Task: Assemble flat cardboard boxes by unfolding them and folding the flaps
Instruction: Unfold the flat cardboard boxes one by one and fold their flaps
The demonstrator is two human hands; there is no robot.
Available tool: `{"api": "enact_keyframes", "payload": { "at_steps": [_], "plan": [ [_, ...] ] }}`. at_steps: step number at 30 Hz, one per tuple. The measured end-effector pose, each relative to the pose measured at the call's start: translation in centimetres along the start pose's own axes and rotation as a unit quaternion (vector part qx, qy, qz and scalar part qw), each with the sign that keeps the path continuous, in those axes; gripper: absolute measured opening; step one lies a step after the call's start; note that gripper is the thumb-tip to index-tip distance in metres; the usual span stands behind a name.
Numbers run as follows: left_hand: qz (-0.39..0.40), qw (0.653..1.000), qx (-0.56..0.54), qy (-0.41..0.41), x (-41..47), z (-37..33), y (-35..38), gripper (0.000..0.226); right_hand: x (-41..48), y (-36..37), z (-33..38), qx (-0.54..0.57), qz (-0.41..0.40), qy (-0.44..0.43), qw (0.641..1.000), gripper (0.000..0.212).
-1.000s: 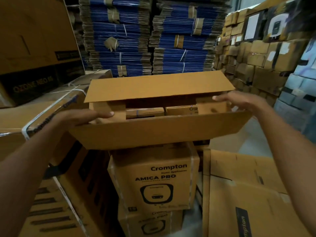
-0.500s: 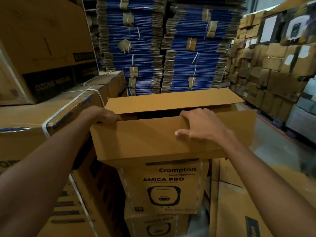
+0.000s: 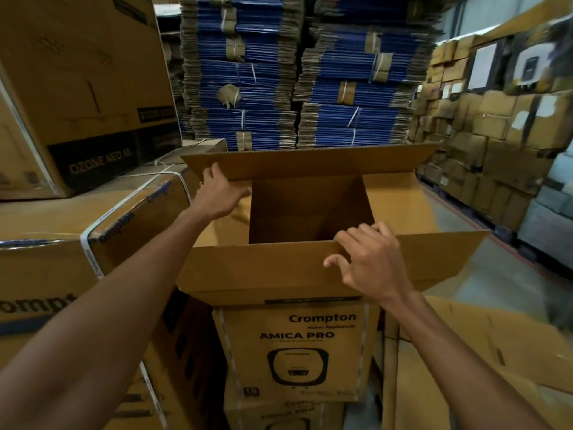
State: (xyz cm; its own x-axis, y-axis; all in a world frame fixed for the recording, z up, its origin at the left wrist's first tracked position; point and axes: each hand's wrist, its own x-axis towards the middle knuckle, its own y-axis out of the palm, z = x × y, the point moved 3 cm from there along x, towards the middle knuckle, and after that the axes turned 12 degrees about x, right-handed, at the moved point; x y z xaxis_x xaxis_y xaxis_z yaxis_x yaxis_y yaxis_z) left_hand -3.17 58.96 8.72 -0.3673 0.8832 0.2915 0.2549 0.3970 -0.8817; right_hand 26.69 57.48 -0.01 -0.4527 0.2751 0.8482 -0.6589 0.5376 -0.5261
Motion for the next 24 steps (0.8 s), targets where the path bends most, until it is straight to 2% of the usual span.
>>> {"api": "enact_keyframes", "payload": {
  "at_steps": [2,5,8,10,18,22,24],
  "plan": [
    [0.069,0.996,0.051,0.001,0.3,-0.4,1.6,0.116,-0.1,0.1,0.2,-0.005,-0.005,0.004,1.0,0.034],
    [0.121,0.988,0.098,0.013,0.3,-0.6,3.7,0.133,-0.2,0.2,0.4,-0.011,-0.011,0.008,1.0,0.033],
    [0.162,0.969,0.188,0.008,-0.1,-0.7,4.5,0.139,-0.3,0.1,0.5,-0.011,-0.018,0.005,1.0,0.031],
    [0.16,0.97,0.182,0.003,0.2,-0.3,4.6,0.14,-0.2,0.1,0.5,-0.013,-0.021,0.005,1.0,0.031],
    [0.121,0.99,0.064,0.036,1.3,0.6,4.7,0.129,-0.1,0.4,0.0,-0.015,-0.018,0.01,1.0,0.03],
    [0.094,0.995,0.033,0.022,1.0,0.3,2.9,0.101,-0.4,0.6,-0.6,-0.017,-0.014,0.017,1.0,0.031],
    [0.055,0.998,0.021,0.015,0.9,0.5,1.4,0.093,-0.5,0.5,-1.0,-0.019,-0.019,0.022,0.999,0.032]
  ]
}}
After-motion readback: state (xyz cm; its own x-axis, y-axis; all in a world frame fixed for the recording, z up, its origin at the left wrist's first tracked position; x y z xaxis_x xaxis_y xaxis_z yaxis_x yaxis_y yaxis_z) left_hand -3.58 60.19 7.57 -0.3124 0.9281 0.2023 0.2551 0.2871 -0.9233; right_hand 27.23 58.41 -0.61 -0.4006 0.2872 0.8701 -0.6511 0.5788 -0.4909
